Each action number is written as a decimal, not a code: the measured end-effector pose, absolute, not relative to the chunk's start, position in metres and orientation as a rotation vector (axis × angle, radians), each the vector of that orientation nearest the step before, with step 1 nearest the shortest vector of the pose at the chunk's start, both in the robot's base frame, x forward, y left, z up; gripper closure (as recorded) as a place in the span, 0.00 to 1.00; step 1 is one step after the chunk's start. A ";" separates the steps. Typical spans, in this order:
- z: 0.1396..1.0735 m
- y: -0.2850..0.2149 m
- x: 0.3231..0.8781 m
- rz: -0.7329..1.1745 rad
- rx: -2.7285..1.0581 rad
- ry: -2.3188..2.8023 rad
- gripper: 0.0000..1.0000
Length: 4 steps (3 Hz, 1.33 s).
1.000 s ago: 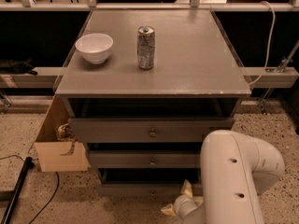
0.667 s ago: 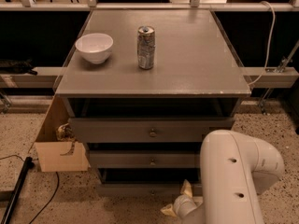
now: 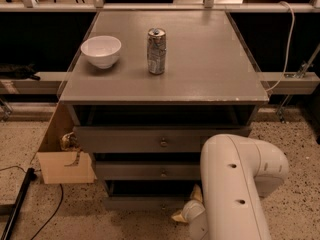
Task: Open bottom drawer
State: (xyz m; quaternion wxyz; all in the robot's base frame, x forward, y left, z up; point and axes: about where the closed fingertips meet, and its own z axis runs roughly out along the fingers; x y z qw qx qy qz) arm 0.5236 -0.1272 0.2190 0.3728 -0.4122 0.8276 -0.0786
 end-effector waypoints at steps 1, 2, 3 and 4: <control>0.210 -0.134 0.538 -0.228 -1.064 2.136 0.00; 0.191 -0.150 0.544 -0.235 -1.040 2.178 0.00; 0.179 -0.156 0.550 -0.240 -1.033 2.192 0.00; 0.178 -0.154 0.559 -0.258 -1.077 2.173 0.00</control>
Offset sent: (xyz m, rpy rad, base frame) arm 0.0249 -0.0470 -0.0550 -0.0298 0.0738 -0.0909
